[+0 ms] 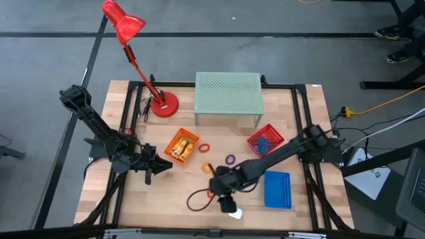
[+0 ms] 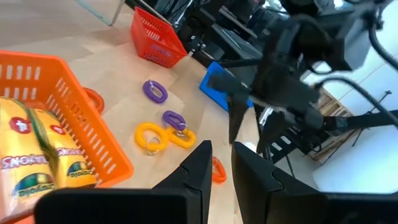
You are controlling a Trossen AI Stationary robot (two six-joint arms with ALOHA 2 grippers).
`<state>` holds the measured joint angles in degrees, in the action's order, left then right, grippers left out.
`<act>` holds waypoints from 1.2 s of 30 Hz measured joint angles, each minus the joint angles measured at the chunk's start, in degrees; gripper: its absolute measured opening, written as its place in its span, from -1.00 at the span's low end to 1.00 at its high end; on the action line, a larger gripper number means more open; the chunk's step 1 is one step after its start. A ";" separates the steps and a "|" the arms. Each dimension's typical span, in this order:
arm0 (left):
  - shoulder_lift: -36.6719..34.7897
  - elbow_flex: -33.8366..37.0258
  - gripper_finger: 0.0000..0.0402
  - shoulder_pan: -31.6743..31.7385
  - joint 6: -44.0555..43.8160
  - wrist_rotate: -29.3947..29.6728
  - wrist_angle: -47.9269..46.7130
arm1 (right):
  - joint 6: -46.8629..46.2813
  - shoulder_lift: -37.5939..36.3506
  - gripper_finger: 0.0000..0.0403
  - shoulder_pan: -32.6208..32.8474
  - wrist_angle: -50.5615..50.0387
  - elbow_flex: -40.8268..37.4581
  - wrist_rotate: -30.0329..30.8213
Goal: Pick & Place Office Desk Supplies
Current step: Put the orange spring keychain into the blue bin
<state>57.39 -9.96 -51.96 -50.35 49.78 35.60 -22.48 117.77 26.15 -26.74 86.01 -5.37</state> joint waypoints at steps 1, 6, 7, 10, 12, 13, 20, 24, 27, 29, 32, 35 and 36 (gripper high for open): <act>-0.02 -0.02 -0.72 0.00 0.00 0.00 0.22 | 1.10 1.60 0.21 -0.02 -0.01 2.05 -0.48; 0.01 -0.02 -0.72 0.00 -0.04 0.02 0.34 | 3.65 9.79 0.21 -0.09 -0.90 11.85 -2.89; 0.02 -0.02 -0.72 0.00 -0.03 0.00 0.35 | 3.66 11.10 0.21 -0.08 -1.77 13.53 -3.13; 0.02 -0.02 -0.72 0.00 -0.02 0.02 0.37 | 3.50 14.56 0.21 -0.09 -6.06 18.01 -3.25; 0.02 -0.02 -0.72 0.00 -0.04 0.02 0.31 | 2.85 15.21 0.21 -0.17 -8.50 19.12 -3.23; 0.02 -0.02 -0.72 -0.03 -0.01 0.00 0.20 | 1.91 15.24 0.21 -0.26 -8.31 19.27 -3.21; 0.02 -0.02 -0.72 -0.04 0.46 0.02 0.33 | -1.81 14.00 0.21 -1.56 -13.82 19.33 -3.01; 0.02 -0.02 -0.72 -0.04 0.50 0.00 0.31 | -2.40 13.61 0.21 -1.85 -16.54 19.34 -2.61; 0.02 -0.02 -0.72 -0.04 0.61 0.03 0.30 | -2.88 13.62 0.21 -1.59 -15.07 18.44 -2.59; 0.02 -0.02 -0.72 -0.04 0.64 0.04 0.30 | -4.15 13.62 0.21 -1.23 -13.92 17.14 -2.60; 0.02 -0.02 -0.72 -0.04 1.84 0.03 0.58 | -5.65 13.67 0.21 -0.89 -11.88 15.21 -3.01; 0.02 -0.02 -0.72 -0.04 2.16 -0.04 0.58 | -7.10 13.51 0.20 -0.92 -11.07 14.14 -3.15; 0.02 -0.02 -0.72 -0.04 2.41 -0.41 0.60 | -7.29 13.52 0.18 -0.92 -11.11 14.10 -3.18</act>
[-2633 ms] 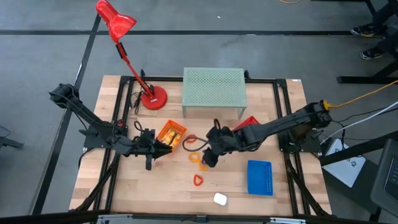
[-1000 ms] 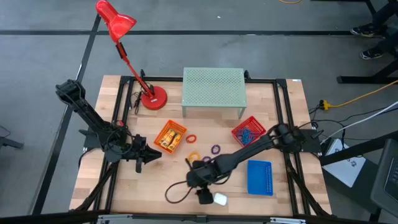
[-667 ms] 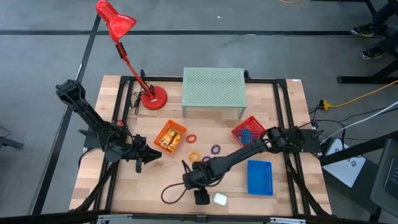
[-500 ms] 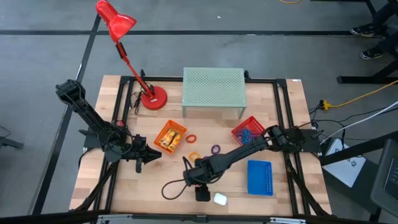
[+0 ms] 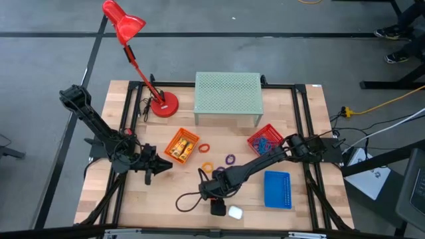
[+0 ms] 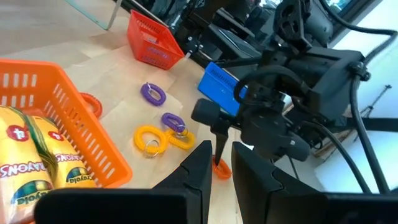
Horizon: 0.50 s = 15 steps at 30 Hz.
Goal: Pick & Place Office Desk Supplies
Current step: Put the orange spring keychain into the blue bin
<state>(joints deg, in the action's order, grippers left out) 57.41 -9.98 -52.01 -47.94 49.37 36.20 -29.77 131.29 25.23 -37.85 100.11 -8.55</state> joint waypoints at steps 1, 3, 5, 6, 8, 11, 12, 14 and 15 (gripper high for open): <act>0.00 0.00 -0.72 0.00 0.18 -0.44 0.01 | -0.09 0.11 0.16 0.00 -0.02 -0.02 0.42; 0.00 0.00 -0.72 0.00 0.17 -0.95 -0.10 | -1.17 0.19 0.10 -0.06 -0.08 -0.02 2.58; 0.00 0.00 -0.72 -0.02 0.17 -1.04 -0.10 | -2.37 0.26 -0.01 -0.34 -0.17 -0.03 4.08; 0.00 0.00 -0.72 -0.01 0.17 -1.05 -0.11 | -2.82 0.28 -0.08 -0.55 -0.26 -0.04 4.81; 0.00 0.00 -0.72 0.00 0.15 -1.04 -0.11 | -3.30 0.33 -0.27 -1.02 -0.39 -0.07 6.16; 0.00 0.00 -0.72 0.00 0.15 -1.04 -0.12 | -4.32 0.39 -0.61 -1.76 -0.66 -0.15 7.15; 0.00 0.00 -0.72 0.00 0.15 -1.02 -0.11 | -4.49 0.41 -0.73 -1.97 -0.72 -0.15 7.19; 0.00 0.00 -0.72 0.00 0.15 -1.04 -0.13 | -5.21 0.41 -0.91 -2.34 -0.64 -0.15 7.23; 0.00 0.00 -0.72 0.00 0.14 -1.04 -0.13 | -5.64 0.43 -0.93 -2.50 -0.36 -0.15 7.27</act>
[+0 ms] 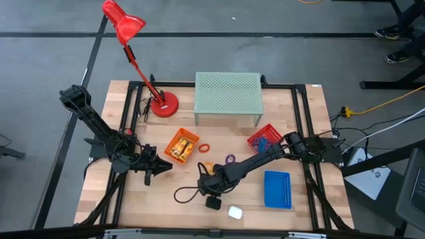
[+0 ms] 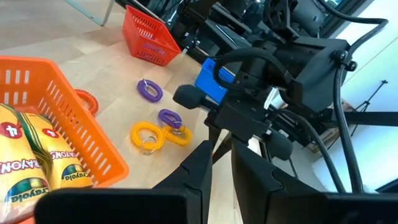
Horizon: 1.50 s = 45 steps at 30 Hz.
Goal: Pick & Place Office Desk Supplies
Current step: Put the orange spring keychain into the blue bin
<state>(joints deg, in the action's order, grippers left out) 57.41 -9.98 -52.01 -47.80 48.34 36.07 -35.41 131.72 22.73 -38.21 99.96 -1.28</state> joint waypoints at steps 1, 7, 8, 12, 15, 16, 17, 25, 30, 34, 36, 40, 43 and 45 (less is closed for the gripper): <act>0.00 0.00 -0.72 -0.01 -0.01 0.00 0.00 | -0.47 0.02 -0.92 -0.21 0.32 -0.03 -0.08; 0.00 0.00 -0.72 0.00 0.00 0.15 0.11 | -3.16 0.50 -0.96 -1.57 1.72 2.44 -0.72; 0.00 0.00 -0.72 0.00 -0.02 0.15 0.13 | -3.19 0.36 -0.96 -1.80 1.57 3.55 -0.17; 0.00 0.00 -0.72 -0.01 0.00 0.15 0.14 | -3.57 -1.41 -0.97 -2.72 -1.14 9.96 0.36; 0.00 0.00 -0.72 0.00 0.43 0.12 0.38 | -3.35 -2.70 -0.98 -2.70 -6.30 16.26 3.48; 0.00 -0.03 -0.72 0.00 0.47 0.11 0.61 | -3.16 -3.12 -0.98 -2.63 -8.08 18.44 4.58; 0.00 -0.07 -0.72 -0.01 0.49 0.12 0.60 | -3.15 -3.64 -0.98 -2.37 -9.51 20.78 5.87; 0.00 -0.07 -0.72 0.00 2.80 0.12 2.77 | -9.55 -12.28 -0.99 2.12 -30.00 27.23 17.79; 0.02 -0.04 -0.72 0.00 3.05 -0.13 3.10 | -23.83 -18.49 -0.99 8.51 -44.60 25.77 25.25; 0.02 -0.04 -0.72 0.00 3.47 -0.39 3.37 | -41.21 -22.41 -0.99 15.40 -52.25 21.12 29.50; 0.01 -0.04 -0.72 0.00 3.57 -0.56 3.57 | -50.46 -25.12 -0.99 18.87 -51.32 15.79 31.37; 0.02 0.00 -0.72 0.00 5.34 -2.10 6.26 | -74.51 -28.23 -0.99 25.47 -51.59 3.89 32.19; 0.00 0.00 -0.72 0.00 5.60 -2.73 7.15 | -84.37 -29.58 -0.99 29.28 -46.40 -4.53 30.40; 0.02 0.00 -0.72 0.00 5.56 -3.13 7.23 | -85.22 -29.94 -0.99 29.85 -40.99 -8.72 27.35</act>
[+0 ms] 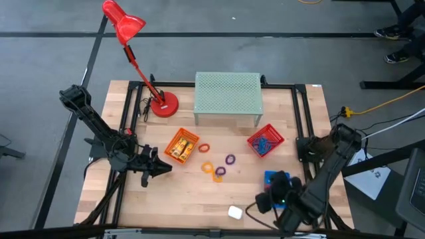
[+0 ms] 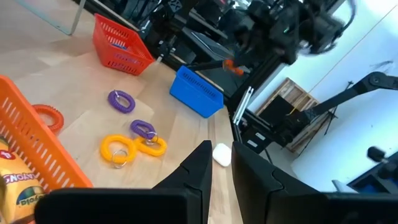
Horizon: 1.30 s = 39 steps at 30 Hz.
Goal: Pick & Place Office Desk Supplies
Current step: Put the orange spring keychain into the blue bin
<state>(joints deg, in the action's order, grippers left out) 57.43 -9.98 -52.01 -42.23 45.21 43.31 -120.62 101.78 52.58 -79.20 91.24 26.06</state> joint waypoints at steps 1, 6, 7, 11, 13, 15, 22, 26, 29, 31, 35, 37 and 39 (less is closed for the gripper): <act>0.00 0.00 -0.72 0.00 -0.07 0.02 0.08 | -0.02 0.00 -0.99 -0.12 2.16 -1.70 0.28; 0.00 0.00 -0.72 0.00 -1.11 -0.02 0.16 | -0.09 -0.02 -0.99 -0.81 9.08 -8.60 1.40; 0.00 0.00 -0.72 0.00 -1.36 -0.22 0.16 | -0.30 -0.02 -0.99 -0.77 9.96 -9.86 1.31; 0.00 0.00 -0.72 0.00 -3.11 -0.39 0.20 | -0.74 -0.55 -0.99 -0.24 11.90 -14.36 0.26; 0.00 0.00 -0.72 0.00 -4.28 -0.39 0.20 | -0.91 -1.60 -0.99 0.34 13.73 -16.52 0.41; 0.00 0.00 -0.72 0.00 -5.11 -0.38 0.20 | -0.91 -2.78 -0.99 0.85 14.27 -18.24 0.44; 0.00 -0.01 -0.72 0.00 -7.51 -0.34 0.00 | -0.91 -6.17 -1.00 3.41 18.15 -26.24 -2.16; 0.00 0.00 -0.72 0.00 -8.67 -0.17 0.00 | -1.15 -6.84 -0.98 4.80 21.56 -30.18 -6.39; -0.01 0.00 -0.72 0.00 -9.01 0.04 -0.02 | -1.57 -6.64 -0.89 5.72 23.70 -32.18 -9.62; 0.00 0.00 -0.72 0.00 -9.05 0.08 -0.02 | -1.45 -6.67 -0.78 5.87 24.73 -32.52 -9.62; 0.00 0.00 -0.72 0.00 -9.14 1.05 -0.01 | -0.39 -7.13 -0.47 5.27 26.60 -32.41 -8.55; 0.00 0.00 -0.72 0.00 -9.14 1.38 0.00 | -0.37 -7.08 -0.30 5.24 26.46 -31.77 -8.72; 0.00 0.00 -0.72 0.02 -9.14 1.38 -0.02 | -0.21 -7.08 -0.16 5.24 26.38 -30.32 -8.24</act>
<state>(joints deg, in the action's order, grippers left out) 57.43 -9.98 -51.99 -51.37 46.59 43.29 -120.83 94.70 57.82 -52.82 60.92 17.83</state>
